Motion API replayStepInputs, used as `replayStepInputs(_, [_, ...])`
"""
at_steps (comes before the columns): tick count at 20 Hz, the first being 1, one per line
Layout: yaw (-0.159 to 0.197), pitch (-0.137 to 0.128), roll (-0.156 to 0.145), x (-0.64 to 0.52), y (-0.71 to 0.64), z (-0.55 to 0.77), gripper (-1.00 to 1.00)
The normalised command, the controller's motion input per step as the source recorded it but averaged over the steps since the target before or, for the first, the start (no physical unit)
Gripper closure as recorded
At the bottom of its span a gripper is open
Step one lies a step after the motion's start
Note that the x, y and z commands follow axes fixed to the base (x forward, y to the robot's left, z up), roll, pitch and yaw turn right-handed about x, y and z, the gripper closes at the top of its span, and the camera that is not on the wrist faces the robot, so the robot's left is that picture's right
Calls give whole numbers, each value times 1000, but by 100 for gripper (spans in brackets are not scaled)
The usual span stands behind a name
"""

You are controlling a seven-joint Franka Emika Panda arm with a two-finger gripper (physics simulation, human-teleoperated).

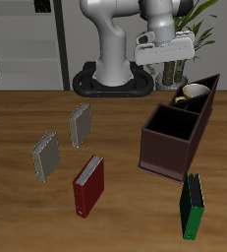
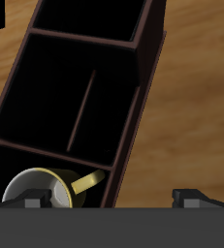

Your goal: Place the white-yellow mug into the left desk caddy's left compartment and place the red book into the left desk caddy's front compartment

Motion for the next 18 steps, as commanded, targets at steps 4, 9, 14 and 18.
replayStepInputs(4, [72, 29, -74, 345, -385, 148, -100])
replayStepInputs(9, [10, 7, -149, 329, -606, 154, -100])
replayStepInputs(14, [-17, -4, -127, 207, -592, 154, -100])
replayStepInputs(18, [-25, 80, -25, 299, -650, 28, -100])
